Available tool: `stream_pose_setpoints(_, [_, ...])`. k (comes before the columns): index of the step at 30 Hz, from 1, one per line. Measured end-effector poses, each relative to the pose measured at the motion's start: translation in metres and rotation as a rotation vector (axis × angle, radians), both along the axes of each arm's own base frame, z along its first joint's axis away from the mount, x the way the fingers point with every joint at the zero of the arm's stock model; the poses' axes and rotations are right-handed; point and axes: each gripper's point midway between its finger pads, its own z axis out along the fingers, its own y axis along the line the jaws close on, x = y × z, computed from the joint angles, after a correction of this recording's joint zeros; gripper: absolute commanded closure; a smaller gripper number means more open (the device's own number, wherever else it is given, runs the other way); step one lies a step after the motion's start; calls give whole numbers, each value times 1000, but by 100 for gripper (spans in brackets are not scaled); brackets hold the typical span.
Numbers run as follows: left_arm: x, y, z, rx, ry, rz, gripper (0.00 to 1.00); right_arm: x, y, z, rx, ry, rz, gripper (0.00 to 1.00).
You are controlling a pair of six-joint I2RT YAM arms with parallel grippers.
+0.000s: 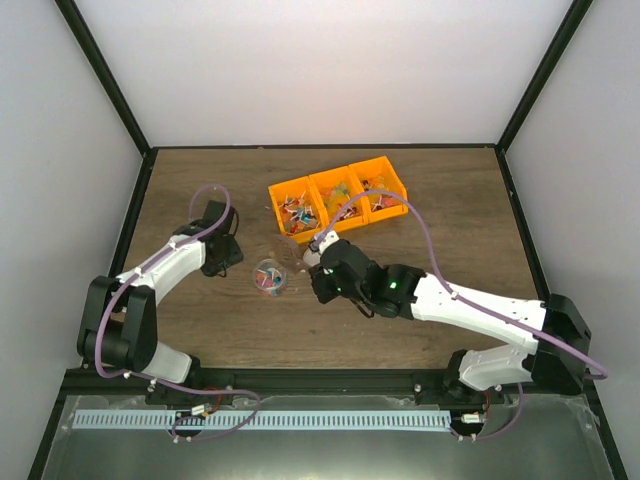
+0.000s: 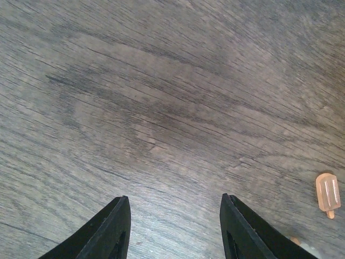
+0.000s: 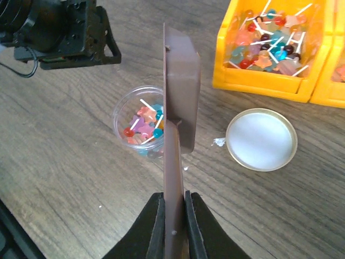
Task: Pack the candies
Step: Place the fake candies in the packing bottle, then scoop the fake candies from the storage box.
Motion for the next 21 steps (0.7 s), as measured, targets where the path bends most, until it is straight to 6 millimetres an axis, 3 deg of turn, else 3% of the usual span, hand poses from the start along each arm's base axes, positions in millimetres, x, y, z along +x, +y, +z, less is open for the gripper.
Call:
stream_pose_setpoints(6, [12, -4, 12, -12, -18, 11, 48, 13, -12, 18, 124, 52, -123, 99])
stream_pose_setpoints(10, [38, -11, 31, -25, -59, 15, 48, 66, -60, 36, 328, 149, -369, 99])
stream_pose_setpoints(14, [63, -22, 48, -37, -94, 9, 47, 106, -102, 26, 475, 251, -580, 99])
stream_pose_setpoints(16, [78, -28, 57, -38, -106, 4, 47, 114, -100, 14, 515, 327, -615, 99])
stream_pose_setpoints(19, [108, -37, 72, -38, -128, 2, 47, 119, -84, -3, 527, 436, -622, 99])
stream_pose_setpoints(21, [117, -41, 76, -38, -135, 1, 47, 126, -72, -5, 543, 487, -622, 99])
